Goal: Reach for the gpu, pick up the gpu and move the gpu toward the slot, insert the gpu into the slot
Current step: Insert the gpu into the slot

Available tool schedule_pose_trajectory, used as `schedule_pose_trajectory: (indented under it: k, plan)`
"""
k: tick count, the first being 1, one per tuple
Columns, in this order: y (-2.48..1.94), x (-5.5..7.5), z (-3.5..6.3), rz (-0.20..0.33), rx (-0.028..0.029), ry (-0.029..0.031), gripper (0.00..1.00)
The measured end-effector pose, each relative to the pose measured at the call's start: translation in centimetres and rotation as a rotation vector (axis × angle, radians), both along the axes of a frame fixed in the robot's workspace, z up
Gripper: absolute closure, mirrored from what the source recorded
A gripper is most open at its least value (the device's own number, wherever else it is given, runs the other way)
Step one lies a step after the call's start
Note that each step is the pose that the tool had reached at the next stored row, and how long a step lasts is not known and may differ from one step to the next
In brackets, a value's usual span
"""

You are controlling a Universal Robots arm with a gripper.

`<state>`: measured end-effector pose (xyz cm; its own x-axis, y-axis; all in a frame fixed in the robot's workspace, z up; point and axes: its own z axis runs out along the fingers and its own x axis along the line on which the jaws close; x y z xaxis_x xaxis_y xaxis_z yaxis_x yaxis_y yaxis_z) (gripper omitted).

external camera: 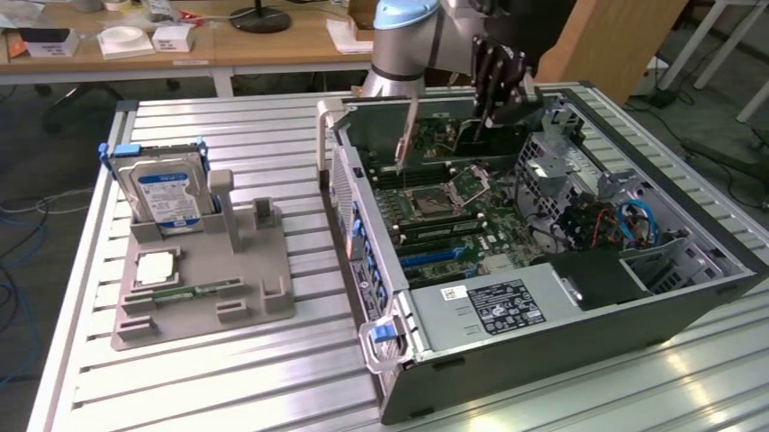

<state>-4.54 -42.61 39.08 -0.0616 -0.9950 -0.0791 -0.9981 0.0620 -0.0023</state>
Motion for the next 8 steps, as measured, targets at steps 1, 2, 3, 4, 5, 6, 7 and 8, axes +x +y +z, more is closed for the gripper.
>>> schedule_pose_trajectory:
  k: [1, 2, 3, 4, 5, 6, 7, 8]
  plan:
    - [0.0, 0.0, -0.1, 0.018, 0.0, -0.0002, 0.74]
    - [0.0, 0.0, -0.2, 0.038, 0.0, -0.0006, 0.74]
    - [0.0, 0.0, -0.28, 0.056, -0.0001, -0.0009, 0.74]
    - [0.0, 0.0, -0.38, 0.073, -0.0001, -0.0015, 0.74]
    - [0.0, 0.0, -0.45, 0.088, 0.0, -0.0021, 0.74]
    - [0.0, 0.0, -0.52, 0.099, -0.0001, -0.0025, 0.74]
    - [-0.01, 0.0, -0.58, 0.109, -0.0001, -0.0029, 0.74]
    - [-0.03, 0.0, -0.64, 0.117, 0.0, -0.0036, 0.74]
